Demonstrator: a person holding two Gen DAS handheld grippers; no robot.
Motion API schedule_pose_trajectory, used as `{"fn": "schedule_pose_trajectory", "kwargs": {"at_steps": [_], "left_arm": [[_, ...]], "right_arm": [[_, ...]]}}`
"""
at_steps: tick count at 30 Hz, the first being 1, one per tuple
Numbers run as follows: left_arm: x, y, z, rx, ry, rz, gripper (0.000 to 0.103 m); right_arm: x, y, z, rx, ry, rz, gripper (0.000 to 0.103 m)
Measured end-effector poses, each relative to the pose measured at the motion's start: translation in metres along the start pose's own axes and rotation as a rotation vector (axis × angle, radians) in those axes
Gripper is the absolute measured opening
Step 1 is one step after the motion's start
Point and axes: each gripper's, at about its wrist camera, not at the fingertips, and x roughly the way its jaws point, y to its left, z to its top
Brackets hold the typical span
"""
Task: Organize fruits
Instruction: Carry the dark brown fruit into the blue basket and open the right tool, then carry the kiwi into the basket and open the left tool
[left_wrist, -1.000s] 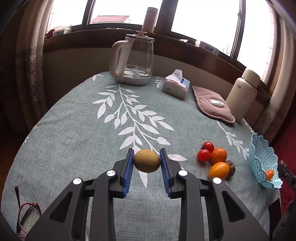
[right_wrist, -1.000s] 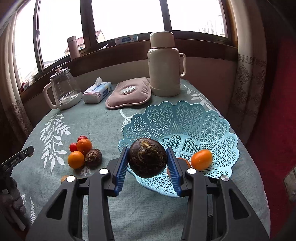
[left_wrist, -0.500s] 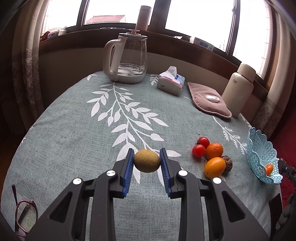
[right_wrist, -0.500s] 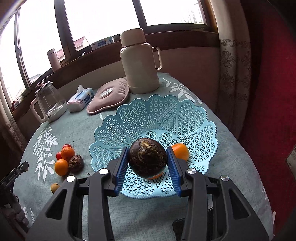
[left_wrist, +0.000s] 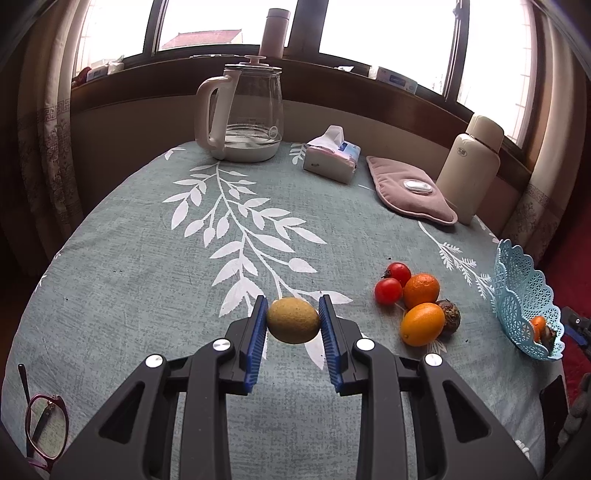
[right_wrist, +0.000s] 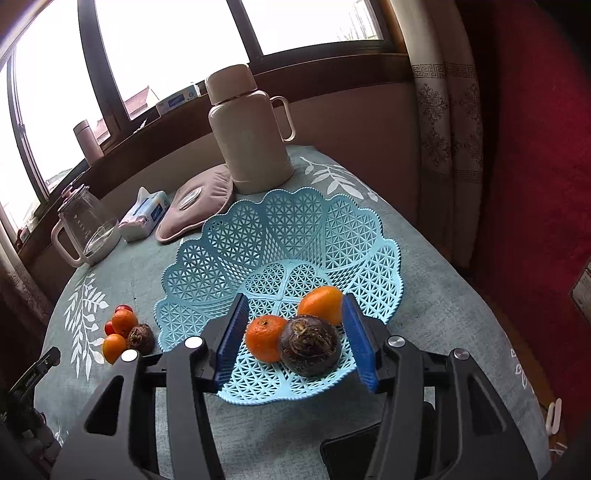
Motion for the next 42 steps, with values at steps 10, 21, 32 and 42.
{"fn": "schedule_pose_trajectory", "kwargs": {"at_steps": [10, 21, 32, 42], "left_arm": [[-0.002, -0.022, -0.004, 0.048, 0.016, -0.038, 0.029], [-0.004, -0.102, -0.007, 0.208, 0.032, -0.158, 0.029], [0.01, -0.201, -0.011, 0.354, 0.065, -0.284, 0.029], [0.018, -0.262, -0.021, 0.465, 0.078, -0.332, 0.038]], "right_arm": [[-0.019, -0.012, 0.015, 0.035, -0.076, -0.008, 0.056], [-0.041, -0.023, 0.042, 0.09, -0.185, 0.059, 0.062], [-0.055, -0.051, 0.062, 0.154, -0.237, 0.075, 0.069], [-0.061, -0.056, 0.067, 0.161, -0.251, 0.086, 0.069]]}}
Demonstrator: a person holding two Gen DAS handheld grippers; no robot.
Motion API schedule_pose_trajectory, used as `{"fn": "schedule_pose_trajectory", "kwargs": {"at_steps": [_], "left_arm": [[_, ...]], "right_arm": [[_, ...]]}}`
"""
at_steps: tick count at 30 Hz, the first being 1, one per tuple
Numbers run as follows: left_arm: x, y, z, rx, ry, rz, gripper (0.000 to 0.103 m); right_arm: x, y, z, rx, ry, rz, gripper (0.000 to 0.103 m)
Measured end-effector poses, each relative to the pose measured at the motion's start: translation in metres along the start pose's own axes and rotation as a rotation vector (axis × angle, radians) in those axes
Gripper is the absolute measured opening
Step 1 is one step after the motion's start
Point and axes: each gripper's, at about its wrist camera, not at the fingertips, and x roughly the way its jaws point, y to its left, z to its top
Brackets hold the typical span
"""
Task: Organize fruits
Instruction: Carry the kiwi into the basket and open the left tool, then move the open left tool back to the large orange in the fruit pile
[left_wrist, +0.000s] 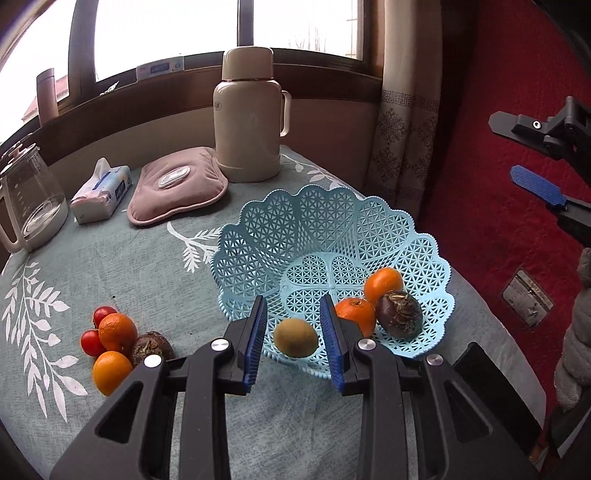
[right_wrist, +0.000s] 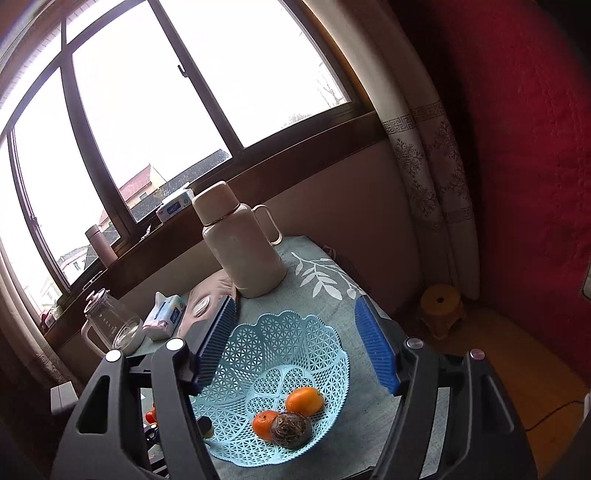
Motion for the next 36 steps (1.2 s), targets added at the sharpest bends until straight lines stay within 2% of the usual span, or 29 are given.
{"fn": "schedule_pose_trajectory", "kwargs": {"at_steps": [1, 3, 5, 7, 14, 17, 21, 36], "left_arm": [[0.0, 0.0, 0.0, -0.002, -0.002, 0.003, 0.06], [-0.006, 0.003, 0.0, -0.017, -0.031, 0.016, 0.08], [-0.009, 0.01, 0.0, -0.031, -0.035, 0.028, 0.081], [-0.012, 0.021, -0.001, -0.062, -0.034, 0.042, 0.086], [-0.035, 0.054, -0.003, -0.151, -0.06, 0.125, 0.089], [-0.044, 0.065, -0.004, -0.173, -0.072, 0.155, 0.094], [-0.056, 0.079, -0.005, -0.195, -0.085, 0.167, 0.098], [-0.086, 0.155, -0.023, -0.346, -0.095, 0.261, 0.098]], "right_arm": [[0.0, 0.0, 0.0, -0.001, 0.003, 0.002, 0.069], [0.0, 0.001, 0.0, -0.002, 0.005, 0.006, 0.072], [0.0, 0.002, -0.001, -0.005, 0.004, 0.006, 0.077], [0.001, 0.004, -0.003, -0.002, 0.016, 0.019, 0.077], [0.001, 0.014, -0.006, -0.016, 0.028, 0.049, 0.078], [-0.003, 0.016, -0.006, -0.015, 0.018, 0.056, 0.083], [-0.007, 0.016, -0.005, -0.012, 0.01, 0.061, 0.084], [-0.007, 0.018, -0.006, -0.009, 0.011, 0.074, 0.086]]}}
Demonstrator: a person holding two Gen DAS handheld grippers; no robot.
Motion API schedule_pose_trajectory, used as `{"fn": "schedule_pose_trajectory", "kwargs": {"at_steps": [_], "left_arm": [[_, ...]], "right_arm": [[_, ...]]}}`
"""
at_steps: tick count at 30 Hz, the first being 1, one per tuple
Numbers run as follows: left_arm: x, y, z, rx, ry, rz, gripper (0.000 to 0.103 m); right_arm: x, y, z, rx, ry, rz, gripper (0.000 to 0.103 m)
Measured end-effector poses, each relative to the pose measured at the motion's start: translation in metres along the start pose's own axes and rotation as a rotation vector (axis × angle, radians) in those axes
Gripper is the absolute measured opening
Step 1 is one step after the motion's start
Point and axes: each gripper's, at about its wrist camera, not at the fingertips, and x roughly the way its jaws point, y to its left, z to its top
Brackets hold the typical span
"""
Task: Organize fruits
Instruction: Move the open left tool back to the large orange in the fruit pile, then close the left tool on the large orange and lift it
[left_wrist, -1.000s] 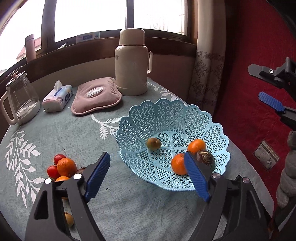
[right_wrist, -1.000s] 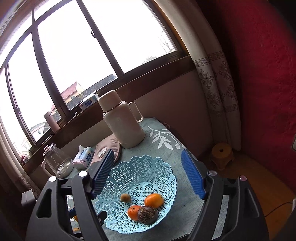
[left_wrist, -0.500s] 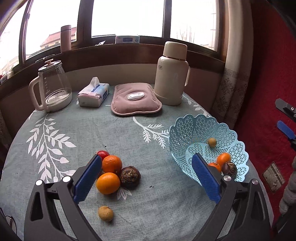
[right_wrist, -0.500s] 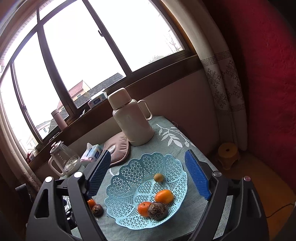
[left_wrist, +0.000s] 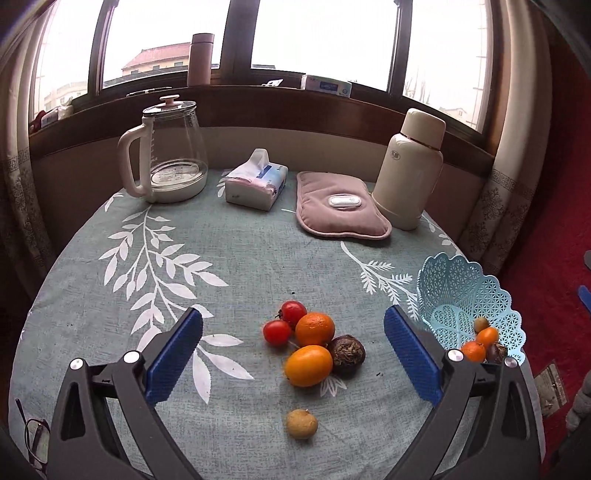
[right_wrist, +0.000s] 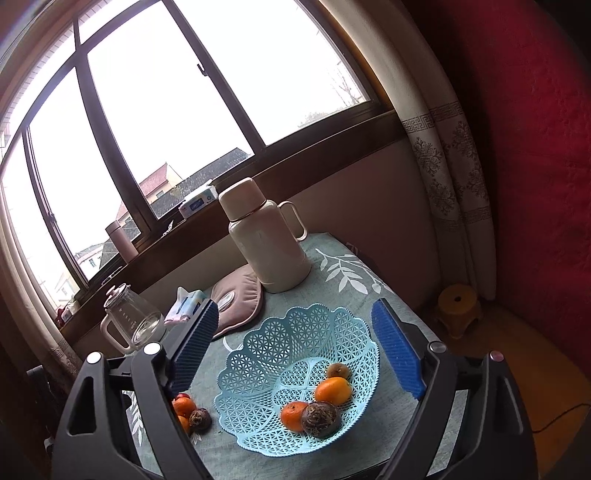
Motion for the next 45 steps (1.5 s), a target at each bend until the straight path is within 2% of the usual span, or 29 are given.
{"fn": "schedule_pose_trajectory", "kwargs": {"at_steps": [15, 17, 34, 37, 45], "left_arm": [[0.017, 0.003, -0.013, 0.013, 0.055, 0.017, 0.098], [0.022, 0.002, -0.016, 0.017, 0.069, 0.018, 0.098], [0.07, 0.004, -0.036, 0.007, 0.193, 0.014, 0.097], [0.076, 0.0, -0.036, 0.027, 0.204, -0.002, 0.082], [0.088, -0.008, -0.04, 0.044, 0.226, -0.044, 0.059]], "right_arm": [[0.004, 0.003, -0.003, 0.003, 0.014, 0.003, 0.089], [0.004, 0.003, -0.004, 0.005, 0.012, 0.004, 0.092], [0.006, 0.008, -0.009, -0.006, 0.029, 0.011, 0.092], [0.008, 0.009, -0.01, -0.009, 0.034, 0.01, 0.092], [0.011, 0.012, -0.014, -0.018, 0.046, 0.01, 0.092]]}}
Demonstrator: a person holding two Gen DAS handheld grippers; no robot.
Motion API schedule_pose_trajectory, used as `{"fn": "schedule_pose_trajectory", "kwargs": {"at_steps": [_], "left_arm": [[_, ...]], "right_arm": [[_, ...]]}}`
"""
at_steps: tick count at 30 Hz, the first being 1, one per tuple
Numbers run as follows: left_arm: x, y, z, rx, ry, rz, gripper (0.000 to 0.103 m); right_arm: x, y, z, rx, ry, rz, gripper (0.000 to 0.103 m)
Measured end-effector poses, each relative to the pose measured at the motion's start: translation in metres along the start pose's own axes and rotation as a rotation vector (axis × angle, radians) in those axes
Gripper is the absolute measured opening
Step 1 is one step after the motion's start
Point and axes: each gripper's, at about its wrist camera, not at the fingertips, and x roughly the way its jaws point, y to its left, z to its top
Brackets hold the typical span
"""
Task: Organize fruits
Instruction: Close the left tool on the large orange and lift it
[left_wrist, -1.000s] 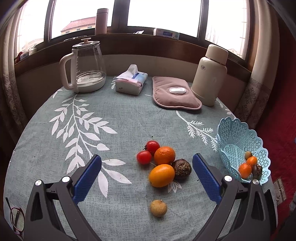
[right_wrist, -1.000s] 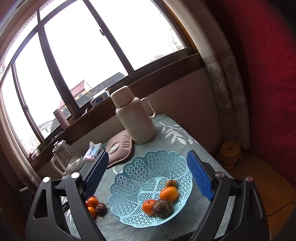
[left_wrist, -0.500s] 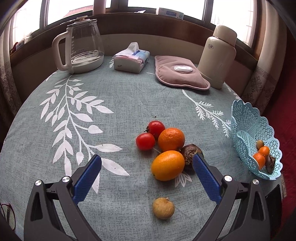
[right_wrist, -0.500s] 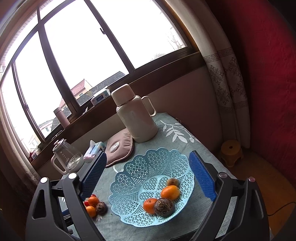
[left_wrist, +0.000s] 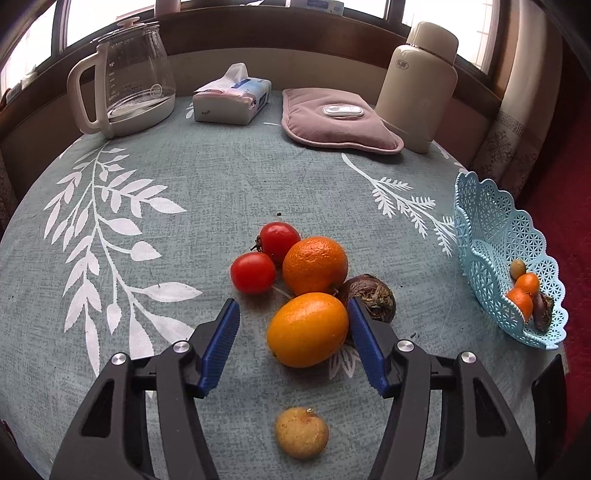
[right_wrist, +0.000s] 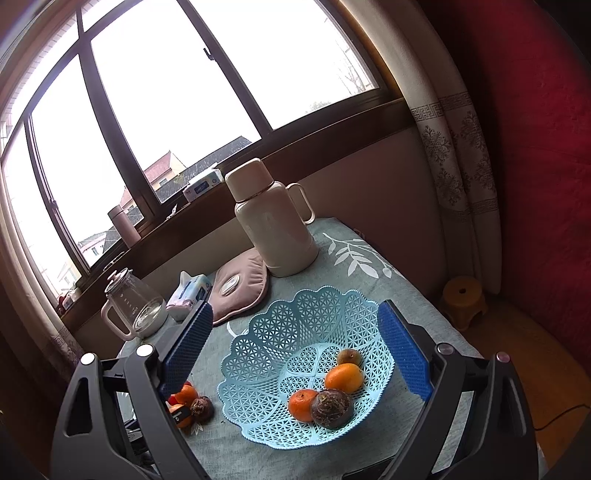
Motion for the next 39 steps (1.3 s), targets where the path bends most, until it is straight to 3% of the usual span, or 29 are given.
{"fn": "schedule_pose_trajectory", "kwargs": {"at_steps": [4, 13, 21, 25, 28, 31, 33, 39], "left_arm": [[-0.001, 0.0, -0.001, 0.005, -0.003, -0.061, 0.043], [-0.021, 0.008, -0.013, 0.032, -0.048, -0.111, 0.04], [-0.062, 0.036, -0.013, -0.007, -0.156, -0.067, 0.036], [-0.07, 0.049, -0.012, -0.04, -0.17, -0.052, 0.036], [-0.065, 0.051, -0.012, -0.07, -0.147, -0.066, 0.04], [-0.06, 0.044, -0.015, -0.083, -0.126, -0.098, 0.06], [-0.053, 0.032, -0.017, -0.064, -0.104, -0.115, 0.065], [-0.03, -0.001, -0.02, 0.011, -0.034, -0.124, 0.065]], "right_arm": [[0.004, 0.003, -0.003, -0.01, 0.012, 0.002, 0.092], [0.005, 0.013, -0.009, -0.037, 0.024, 0.014, 0.092], [0.014, 0.037, -0.029, -0.1, 0.073, 0.048, 0.092], [0.019, 0.055, -0.043, -0.144, 0.105, 0.071, 0.092], [0.02, 0.063, -0.049, -0.159, 0.115, 0.081, 0.092], [0.02, 0.066, -0.052, -0.166, 0.123, 0.085, 0.092], [0.021, 0.066, -0.054, -0.166, 0.127, 0.086, 0.092], [0.018, 0.062, -0.048, -0.152, 0.113, 0.086, 0.092]]}}
